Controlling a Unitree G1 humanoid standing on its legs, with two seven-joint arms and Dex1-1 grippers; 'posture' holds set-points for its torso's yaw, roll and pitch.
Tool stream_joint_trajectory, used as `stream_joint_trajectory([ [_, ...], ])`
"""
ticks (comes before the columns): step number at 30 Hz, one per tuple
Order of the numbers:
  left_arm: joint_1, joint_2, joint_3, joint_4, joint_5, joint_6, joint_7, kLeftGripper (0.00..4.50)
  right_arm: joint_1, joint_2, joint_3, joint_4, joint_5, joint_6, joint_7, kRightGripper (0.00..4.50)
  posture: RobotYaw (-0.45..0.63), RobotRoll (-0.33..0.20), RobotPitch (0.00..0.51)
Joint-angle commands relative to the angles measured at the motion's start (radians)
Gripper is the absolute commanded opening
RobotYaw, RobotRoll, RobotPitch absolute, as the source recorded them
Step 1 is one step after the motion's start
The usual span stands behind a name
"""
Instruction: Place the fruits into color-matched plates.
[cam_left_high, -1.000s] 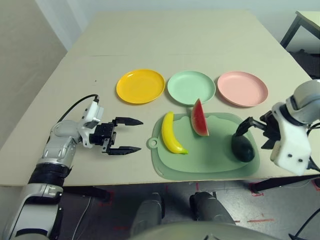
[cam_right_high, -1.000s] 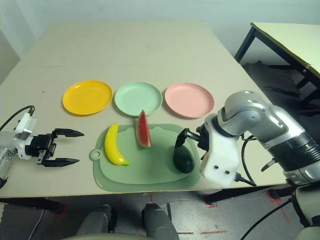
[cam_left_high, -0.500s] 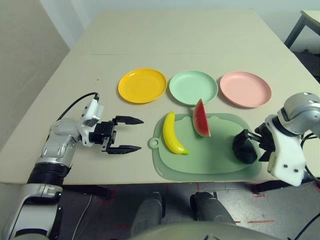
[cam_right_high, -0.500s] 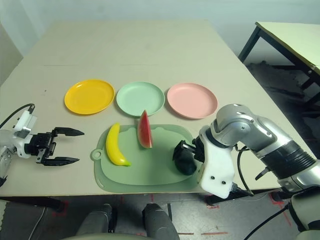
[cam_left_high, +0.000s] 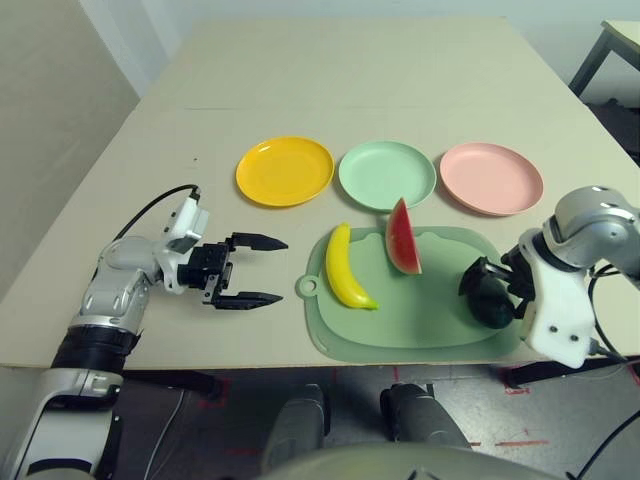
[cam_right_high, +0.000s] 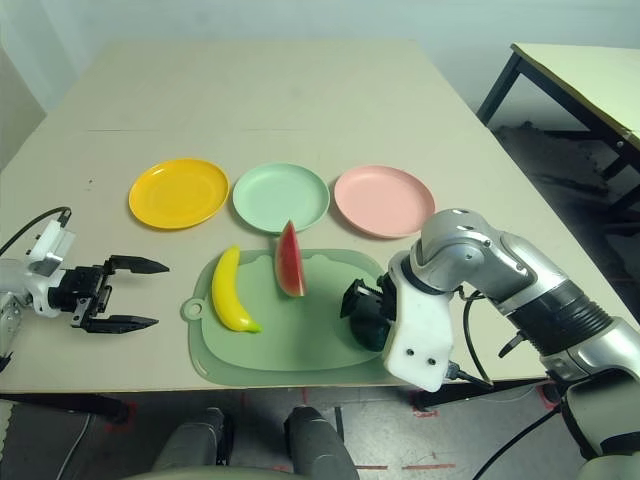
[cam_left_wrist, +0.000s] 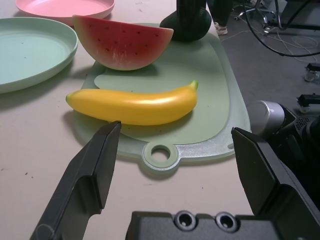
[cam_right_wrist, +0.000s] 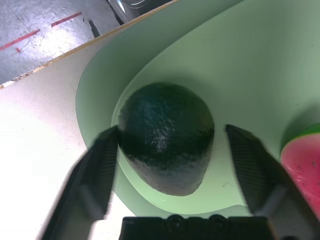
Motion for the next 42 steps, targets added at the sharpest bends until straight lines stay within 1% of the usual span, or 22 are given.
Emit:
stream_joint_trajectory([
  [1, -0.001, 0.001, 0.008, 0.011, 0.013, -0.017, -0.004, 4.5, 0.005, -0.02, -0.006, -0.03, 0.025, 0.027, 0.005, 2.9, -0.03, 0.0, 0.111],
  [9, -0.026, -0.009, 0.003, 0.047, 0.022, -0.033, -0.004, 4.5, -0.01, -0.047, -0.002, -0.026, 0.046, 0.047, 0.005, 2.9, -0.04, 0.0, 0.111],
  [11, -0.027, -0.01, 0.001, 0.051, 0.022, -0.035, -0.004, 4.5, -0.03, -0.047, -0.003, -0.021, 0.06, 0.069, 0.005, 2.9, -0.05, 0.0, 0.11],
  [13, -0.029, -0.011, -0.001, 0.056, 0.023, -0.037, -0.004, 4.5, -0.076, -0.04, -0.003, -0.004, 0.077, 0.104, 0.005, 2.9, -0.05, 0.0, 0.109],
  [15, -0.033, -0.014, -0.001, 0.061, 0.026, -0.038, -0.004, 4.5, -0.15, -0.019, 0.006, 0.041, 0.082, 0.133, 0.005, 2.9, -0.05, 0.0, 0.109],
  [17, -0.042, -0.03, 0.017, 0.065, 0.022, -0.025, 0.004, 4.5, -0.231, 0.018, 0.014, 0.124, 0.063, 0.152, 0.005, 2.9, -0.05, 0.0, 0.109],
  [19, -0.06, -0.054, 0.051, 0.058, -0.009, 0.027, 0.051, 4.5, -0.308, 0.079, 0.013, 0.233, 0.023, 0.138, 0.005, 2.9, -0.05, 0.0, 0.109],
  [21, -0.079, -0.073, 0.082, 0.054, -0.019, 0.067, 0.113, 4.5, -0.374, 0.162, -0.005, 0.342, -0.017, 0.134, -0.008, 2.9, -0.05, 0.0, 0.109],
  [23, -0.091, -0.086, 0.1, 0.055, 0.002, 0.074, 0.176, 4.5, -0.429, 0.235, -0.014, 0.438, -0.057, 0.128, -0.037, 2.9, -0.04, 0.0, 0.111],
  [26, -0.094, -0.103, 0.111, 0.042, 0.049, 0.055, 0.271, 4.5, -0.529, 0.329, 0.0, 0.64, -0.194, 0.037, -0.153, 2.9, -0.03, 0.0, 0.113],
  [28, -0.084, -0.111, 0.113, 0.008, 0.074, 0.069, 0.339, 4.5, -0.586, 0.388, 0.012, 0.775, -0.272, 0.001, -0.241, 2.9, -0.03, 0.0, 0.113],
  [31, -0.068, -0.118, 0.108, -0.052, 0.108, 0.108, 0.434, 4.5, -0.648, 0.452, 0.029, 0.931, -0.383, -0.043, -0.383, 2.9, 0.0, 0.0, 0.121],
  [33, -0.059, -0.123, 0.096, -0.114, 0.134, 0.169, 0.512, 4.5, -0.692, 0.489, 0.056, 1.031, -0.48, -0.053, -0.51, 2.9, 0.0, 0.0, 0.123],
  [35, -0.054, -0.127, 0.089, -0.166, 0.149, 0.225, 0.568, 4.5, -0.722, 0.517, 0.079, 1.104, -0.546, -0.055, -0.6, 2.9, 0.0, 0.0, 0.123],
  [36, -0.051, -0.127, 0.086, -0.19, 0.156, 0.246, 0.59, 4.5, -0.732, 0.531, 0.087, 1.134, -0.569, -0.055, -0.634, 2.9, 0.02, 0.0, 0.128],
  [38, -0.049, -0.127, 0.084, -0.225, 0.167, 0.277, 0.624, 4.5, -0.746, 0.559, 0.096, 1.181, -0.602, -0.054, -0.69, 2.9, 0.03, 0.0, 0.129],
  [42, -0.054, -0.113, 0.074, -0.256, 0.187, 0.309, 0.646, 4.5, -0.753, 0.614, 0.112, 1.235, -0.653, -0.048, -0.773, 2.9, 0.05, 0.0, 0.134],
])
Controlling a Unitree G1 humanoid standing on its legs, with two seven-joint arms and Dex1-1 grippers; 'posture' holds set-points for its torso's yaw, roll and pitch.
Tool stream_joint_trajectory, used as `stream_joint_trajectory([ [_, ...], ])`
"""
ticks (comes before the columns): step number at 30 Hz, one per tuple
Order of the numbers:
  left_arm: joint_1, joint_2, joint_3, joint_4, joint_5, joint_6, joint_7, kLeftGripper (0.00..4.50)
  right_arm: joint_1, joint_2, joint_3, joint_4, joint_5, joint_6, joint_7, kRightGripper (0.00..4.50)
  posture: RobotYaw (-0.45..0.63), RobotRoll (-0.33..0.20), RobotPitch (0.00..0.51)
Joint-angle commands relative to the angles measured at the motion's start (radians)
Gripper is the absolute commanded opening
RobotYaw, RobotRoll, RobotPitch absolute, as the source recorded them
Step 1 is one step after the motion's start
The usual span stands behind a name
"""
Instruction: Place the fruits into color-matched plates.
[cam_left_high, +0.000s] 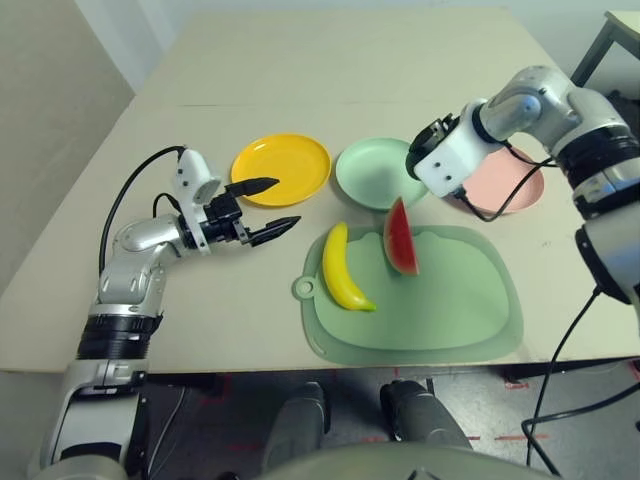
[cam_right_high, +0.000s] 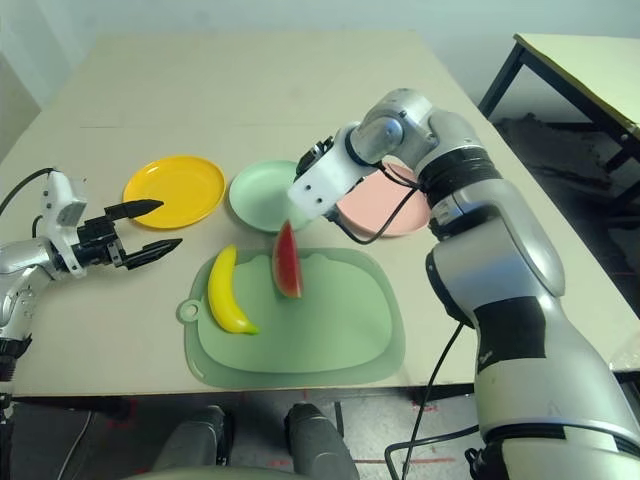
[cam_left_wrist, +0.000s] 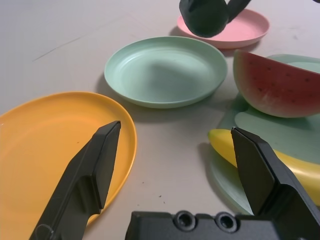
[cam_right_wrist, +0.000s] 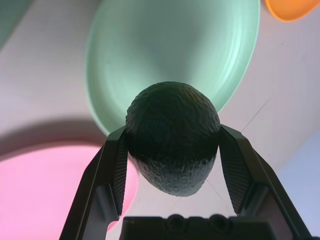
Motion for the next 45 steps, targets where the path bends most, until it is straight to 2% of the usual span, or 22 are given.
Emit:
stream_joint_trajectory([
  [1, 0.004, 0.014, -0.02, -0.031, 0.027, 0.035, 0.015, 4.5, -0.017, 0.043, 0.022, 0.042, -0.047, 0.004, -0.062, 2.9, 0.05, 0.0, 0.136],
  [11, 0.005, 0.019, -0.017, -0.067, 0.026, 0.058, 0.013, 4.5, -0.001, 0.083, 0.052, 0.089, -0.118, 0.005, -0.131, 2.9, 0.07, 0.0, 0.146],
  [15, 0.015, 0.024, -0.016, -0.073, 0.016, 0.07, 0.003, 4.5, -0.005, 0.072, 0.046, 0.091, -0.119, -0.007, -0.126, 4.31, 0.07, 0.0, 0.143],
  [16, 0.017, 0.026, -0.018, -0.072, 0.015, 0.07, -0.004, 4.5, -0.006, 0.068, 0.043, 0.091, -0.116, -0.013, -0.12, 4.46, 0.06, 0.0, 0.141],
  [22, 0.012, 0.029, -0.024, -0.052, 0.013, 0.059, -0.046, 4.5, -0.024, 0.026, 0.036, 0.082, -0.107, -0.048, -0.087, 4.46, 0.03, 0.0, 0.132],
  [27, 0.008, 0.039, -0.003, -0.008, -0.031, 0.031, -0.151, 4.5, -0.058, -0.046, 0.016, 0.033, -0.063, -0.195, 0.019, 4.46, 0.01, 0.0, 0.123],
  [31, 0.004, 0.056, 0.025, 0.033, -0.115, 0.02, -0.291, 4.5, -0.051, -0.113, 0.021, -0.056, 0.043, -0.381, 0.177, 4.46, 0.0, 0.0, 0.118],
  [34, -0.01, 0.069, 0.036, 0.061, -0.152, 0.032, -0.364, 4.5, -0.01, -0.164, 0.052, -0.198, 0.23, -0.445, 0.316, 4.46, -0.01, 0.0, 0.116],
  [39, -0.012, 0.097, 0.018, 0.076, -0.176, 0.037, -0.472, 4.5, 0.071, -0.269, 0.123, -0.569, 0.564, -0.31, 0.534, 4.46, -0.01, 0.0, 0.108],
  [42, -0.012, 0.108, 0.002, 0.072, -0.178, 0.035, -0.528, 4.5, 0.119, -0.294, 0.126, -0.72, 0.654, -0.217, 0.608, 4.46, 0.0, 0.0, 0.108],
  [45, -0.013, 0.113, -0.009, 0.066, -0.167, 0.005, -0.573, 4.5, 0.15, -0.291, 0.11, -0.786, 0.681, -0.171, 0.651, 4.46, 0.0, 0.0, 0.108],
])
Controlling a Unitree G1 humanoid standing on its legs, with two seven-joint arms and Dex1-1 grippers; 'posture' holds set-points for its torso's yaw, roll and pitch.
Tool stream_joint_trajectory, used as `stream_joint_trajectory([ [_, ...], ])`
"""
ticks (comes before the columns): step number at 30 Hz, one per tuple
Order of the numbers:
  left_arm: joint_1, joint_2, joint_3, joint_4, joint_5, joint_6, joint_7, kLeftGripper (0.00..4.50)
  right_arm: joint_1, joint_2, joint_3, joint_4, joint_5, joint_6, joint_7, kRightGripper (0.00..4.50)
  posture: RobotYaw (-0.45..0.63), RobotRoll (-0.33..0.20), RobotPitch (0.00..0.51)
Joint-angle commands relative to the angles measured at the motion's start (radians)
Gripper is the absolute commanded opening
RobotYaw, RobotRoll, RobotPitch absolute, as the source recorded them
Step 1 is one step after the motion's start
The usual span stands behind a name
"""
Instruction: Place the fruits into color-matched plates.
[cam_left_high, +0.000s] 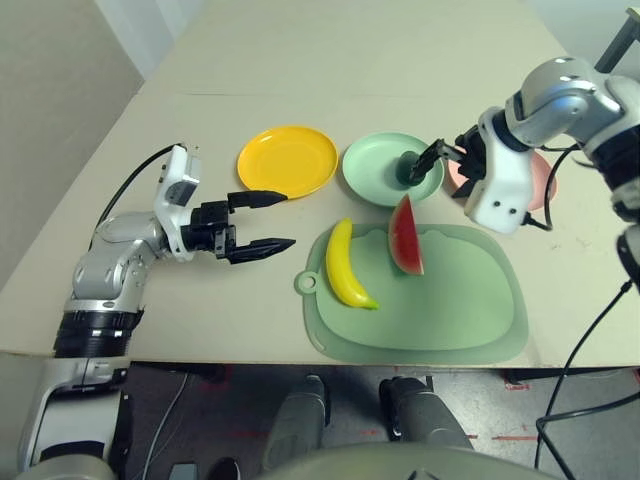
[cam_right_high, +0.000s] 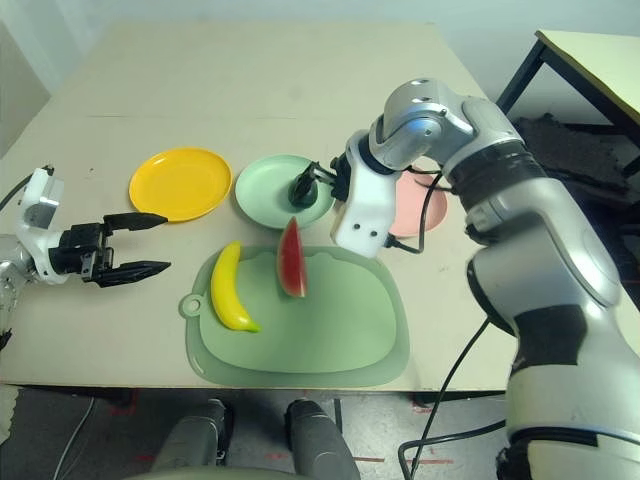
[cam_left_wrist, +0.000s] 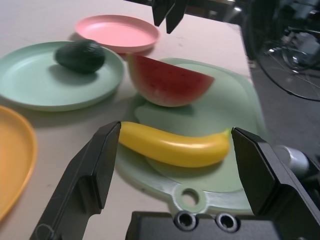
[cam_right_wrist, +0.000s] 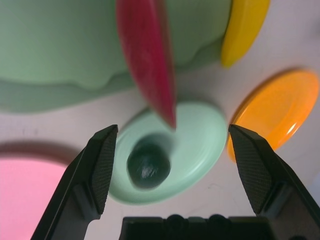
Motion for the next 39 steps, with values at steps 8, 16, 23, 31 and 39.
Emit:
stream_joint_trajectory([
  [8, 0.017, 0.008, -0.024, -0.026, 0.017, -0.054, -0.057, 4.5, 0.106, 0.022, -0.019, -0.155, 0.031, 0.112, 0.098, 4.46, 0.02, 0.0, 0.11],
  [16, 0.034, 0.009, -0.02, -0.017, 0.066, -0.144, -0.017, 4.5, 0.122, 0.096, -0.027, -0.039, -0.1, 0.077, 0.059, 4.46, 0.05, 0.0, 0.117],
  [23, 0.061, 0.013, -0.017, -0.026, 0.073, -0.173, -0.016, 4.5, 0.129, 0.165, -0.022, 0.047, -0.19, 0.064, 0.004, 4.46, 0.07, 0.0, 0.126],
  [31, 0.092, 0.017, 0.0, -0.061, 0.053, -0.163, 0.0, 4.5, 0.148, 0.215, 0.006, 0.179, -0.366, 0.001, -0.097, 4.46, 0.1, 0.0, 0.134],
  [39, 0.125, 0.027, 0.007, -0.086, 0.035, -0.155, 0.015, 4.5, 0.124, 0.23, 0.015, 0.322, -0.541, -0.062, -0.246, 4.46, 0.11, 0.0, 0.136],
])
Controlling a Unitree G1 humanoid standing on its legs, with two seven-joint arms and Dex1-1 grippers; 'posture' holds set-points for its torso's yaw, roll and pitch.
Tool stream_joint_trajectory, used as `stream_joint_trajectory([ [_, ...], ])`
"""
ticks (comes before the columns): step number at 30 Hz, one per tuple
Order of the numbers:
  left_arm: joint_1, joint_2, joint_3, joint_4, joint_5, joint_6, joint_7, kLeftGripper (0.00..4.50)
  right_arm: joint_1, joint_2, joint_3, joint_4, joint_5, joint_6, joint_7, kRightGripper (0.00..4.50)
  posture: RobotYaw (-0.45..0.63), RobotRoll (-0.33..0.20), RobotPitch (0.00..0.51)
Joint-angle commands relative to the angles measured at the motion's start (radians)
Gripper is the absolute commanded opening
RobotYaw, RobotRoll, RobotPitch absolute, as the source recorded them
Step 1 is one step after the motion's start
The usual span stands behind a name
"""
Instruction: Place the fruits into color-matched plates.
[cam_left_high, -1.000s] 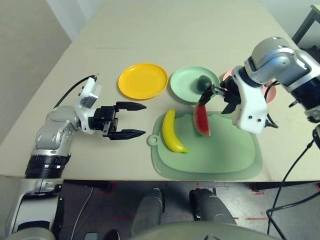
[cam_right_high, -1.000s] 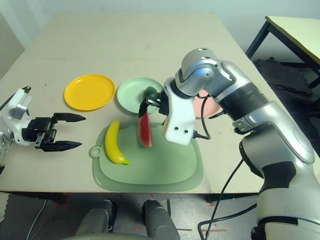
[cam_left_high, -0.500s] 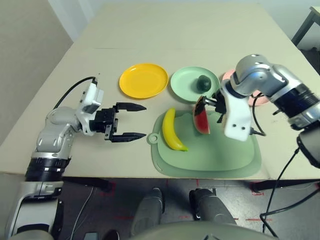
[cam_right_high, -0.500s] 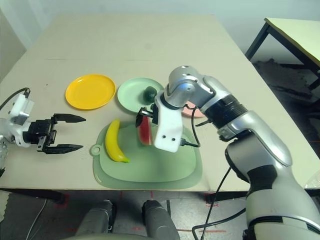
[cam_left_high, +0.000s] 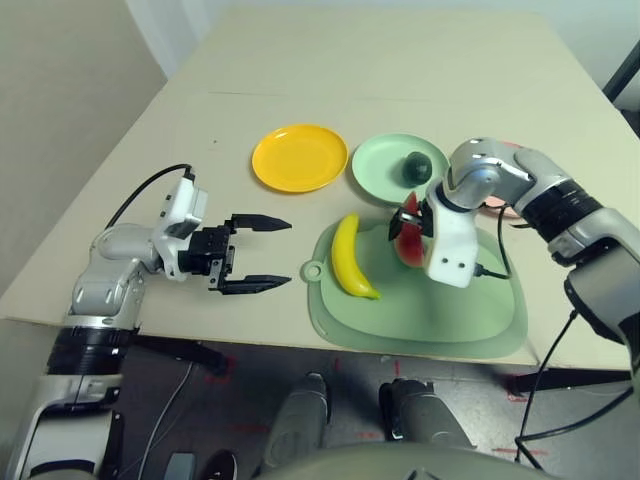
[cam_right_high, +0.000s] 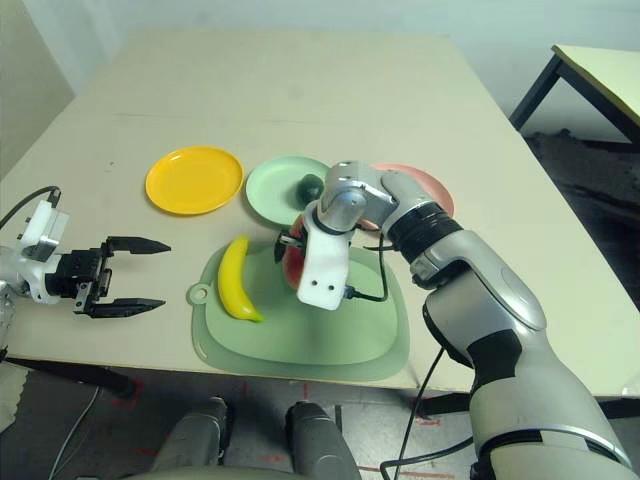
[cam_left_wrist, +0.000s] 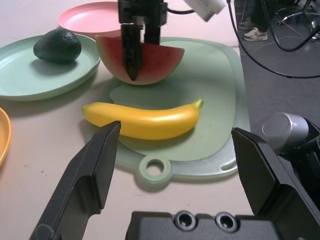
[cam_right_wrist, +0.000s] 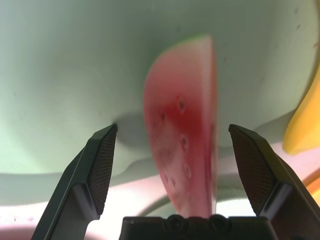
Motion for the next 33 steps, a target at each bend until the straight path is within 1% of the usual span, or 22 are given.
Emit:
stream_joint_trajectory([
  [1, 0.015, 0.011, 0.012, -0.015, -0.004, 0.004, 0.005, 4.5, 0.008, 0.015, 0.017, 0.045, -0.061, -0.006, -0.045, 4.46, 0.11, 0.0, 0.136],
  [2, 0.014, 0.011, 0.011, -0.014, -0.004, 0.003, 0.006, 4.5, 0.007, 0.017, 0.016, 0.052, -0.067, -0.003, -0.052, 4.46, 0.11, 0.0, 0.136],
  [4, 0.008, 0.009, 0.008, -0.008, -0.002, 0.0, 0.006, 4.5, 0.004, 0.021, 0.014, 0.064, -0.074, 0.0, -0.061, 4.07, 0.11, 0.0, 0.136],
  [6, 0.001, 0.007, 0.005, 0.001, 0.001, -0.004, 0.004, 4.5, 0.002, 0.025, 0.011, 0.067, -0.066, 0.002, -0.056, 3.51, 0.1, 0.0, 0.136],
  [9, -0.014, 0.003, -0.002, 0.02, 0.007, -0.011, 0.0, 4.5, 0.001, 0.021, 0.004, 0.06, -0.034, 0.007, -0.032, 2.41, 0.09, 0.0, 0.136],
  [10, -0.019, 0.002, -0.004, 0.025, 0.008, -0.012, -0.002, 4.5, -0.001, 0.018, 0.002, 0.058, -0.026, 0.007, -0.026, 2.14, 0.09, 0.0, 0.136],
  [13, -0.032, -0.004, -0.012, 0.037, 0.012, -0.017, -0.008, 4.5, -0.012, -0.005, -0.007, 0.057, -0.001, 0.006, 0.0, 2.1, 0.07, 0.0, 0.133],
  [16, -0.044, -0.008, -0.017, 0.05, 0.015, -0.021, -0.011, 4.5, -0.026, -0.036, -0.019, 0.049, 0.05, 0.015, 0.047, 2.1, 0.06, 0.0, 0.132],
  [19, -0.056, -0.013, -0.021, 0.07, 0.019, -0.029, -0.013, 4.5, -0.062, -0.069, -0.041, 0.06, 0.094, 0.035, 0.09, 2.1, 0.04, 0.0, 0.126],
  [23, -0.072, -0.022, -0.021, 0.092, 0.021, -0.03, -0.009, 4.5, -0.115, -0.11, -0.066, 0.113, 0.089, 0.054, 0.106, 2.1, 0.03, 0.0, 0.122],
  [27, -0.085, -0.03, -0.026, 0.109, 0.026, -0.033, -0.007, 4.5, -0.163, -0.138, -0.066, 0.203, 0.012, 0.057, 0.055, 2.1, 0.02, 0.0, 0.12],
  [33, -0.118, -0.065, -0.022, 0.135, 0.055, -0.043, 0.065, 4.5, -0.201, -0.141, 0.005, 0.38, -0.229, 0.136, -0.186, 2.1, 0.02, 0.0, 0.125],
])
